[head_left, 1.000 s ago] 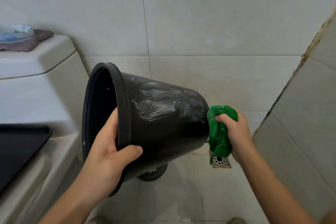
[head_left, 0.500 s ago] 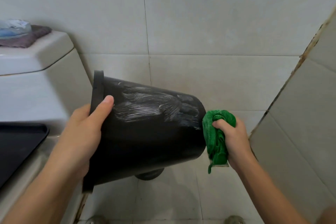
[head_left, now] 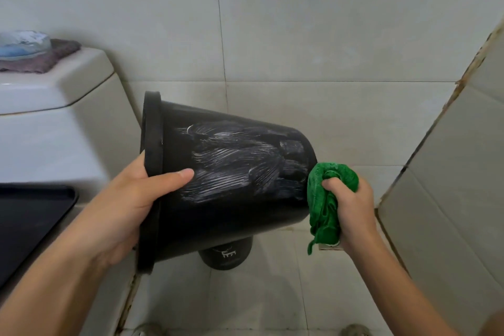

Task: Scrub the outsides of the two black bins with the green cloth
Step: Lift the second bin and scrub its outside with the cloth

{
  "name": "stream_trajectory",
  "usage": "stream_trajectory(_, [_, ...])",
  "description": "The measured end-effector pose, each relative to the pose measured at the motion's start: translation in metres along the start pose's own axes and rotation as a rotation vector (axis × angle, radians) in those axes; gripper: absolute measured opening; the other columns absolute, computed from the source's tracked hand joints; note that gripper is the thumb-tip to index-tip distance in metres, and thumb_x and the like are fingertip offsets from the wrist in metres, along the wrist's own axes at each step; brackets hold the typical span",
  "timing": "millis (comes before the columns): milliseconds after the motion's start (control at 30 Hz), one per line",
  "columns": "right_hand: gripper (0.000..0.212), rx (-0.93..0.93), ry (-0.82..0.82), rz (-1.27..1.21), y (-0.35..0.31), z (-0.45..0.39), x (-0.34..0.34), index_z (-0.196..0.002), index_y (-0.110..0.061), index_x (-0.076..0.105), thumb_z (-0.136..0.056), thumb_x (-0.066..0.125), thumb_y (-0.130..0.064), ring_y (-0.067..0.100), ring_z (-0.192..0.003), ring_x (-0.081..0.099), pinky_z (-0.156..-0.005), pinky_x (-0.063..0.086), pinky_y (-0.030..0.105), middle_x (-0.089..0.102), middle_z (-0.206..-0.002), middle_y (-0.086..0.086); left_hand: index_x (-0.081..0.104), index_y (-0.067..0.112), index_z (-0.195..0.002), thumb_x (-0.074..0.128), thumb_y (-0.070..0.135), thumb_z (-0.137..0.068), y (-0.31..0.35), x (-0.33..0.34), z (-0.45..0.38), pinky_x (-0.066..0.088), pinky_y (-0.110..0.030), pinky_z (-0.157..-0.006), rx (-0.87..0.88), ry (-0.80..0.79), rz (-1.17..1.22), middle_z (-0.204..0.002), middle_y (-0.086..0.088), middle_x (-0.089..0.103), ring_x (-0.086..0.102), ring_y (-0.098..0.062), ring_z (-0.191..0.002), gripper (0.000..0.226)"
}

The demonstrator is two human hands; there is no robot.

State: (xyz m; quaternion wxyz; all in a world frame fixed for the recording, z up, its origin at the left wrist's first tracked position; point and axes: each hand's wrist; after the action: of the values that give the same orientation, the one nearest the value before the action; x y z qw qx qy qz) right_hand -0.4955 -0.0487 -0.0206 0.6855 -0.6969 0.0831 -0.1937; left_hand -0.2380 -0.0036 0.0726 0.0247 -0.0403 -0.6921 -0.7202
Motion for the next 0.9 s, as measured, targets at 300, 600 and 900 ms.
stream_trajectory(300, [0.025, -0.473, 0.148, 0.458, 0.011, 0.008, 0.005, -0.095, -0.023, 0.067, -0.07, 0.061, -0.028, -0.008, -0.099, 0.056, -0.082, 0.041, 0.008, 0.061, -0.117, -0.01, 0.067, 0.012, -0.109, 0.058, -0.013, -0.069, -0.006, 0.013, 0.007, 0.061, -0.026, -0.066, 0.06, 0.002, 0.078, -0.095, -0.009, 0.077, 0.074, -0.024, -0.083, 0.048])
stream_trajectory(600, [0.03, -1.259, -0.012, 0.732, 0.001, 0.025, 0.016, -0.104, -0.013, 0.063, -0.076, 0.068, -0.024, 0.028, -0.109, 0.06, -0.097, 0.048, 0.029, 0.064, -0.12, 0.019, 0.066, 0.003, -0.107, 0.051, -0.008, -0.053, -0.003, 0.017, 0.008, 0.06, -0.033, -0.068, 0.069, 0.02, 0.165, -0.094, -0.018, 0.07, 0.069, -0.031, -0.08, 0.057])
stream_trajectory(900, [0.034, -0.932, 0.229, 0.61, 0.005, 0.015, 0.013, -0.099, -0.006, 0.07, -0.072, 0.061, -0.025, 0.023, -0.105, 0.06, -0.09, 0.046, 0.027, 0.062, -0.121, 0.014, 0.068, 0.003, -0.105, 0.056, -0.007, -0.045, -0.013, 0.018, 0.015, 0.058, -0.039, -0.07, 0.024, -0.023, 0.157, -0.097, -0.022, 0.071, 0.068, -0.035, -0.083, 0.061])
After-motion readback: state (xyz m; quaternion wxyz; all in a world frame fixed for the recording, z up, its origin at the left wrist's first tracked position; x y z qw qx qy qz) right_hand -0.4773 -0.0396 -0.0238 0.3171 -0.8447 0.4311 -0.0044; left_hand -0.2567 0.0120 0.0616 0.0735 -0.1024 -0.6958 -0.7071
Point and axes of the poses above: each hand's wrist, its own z-axis away from the middle knuckle, its own x-axis out of the palm, y = z × x
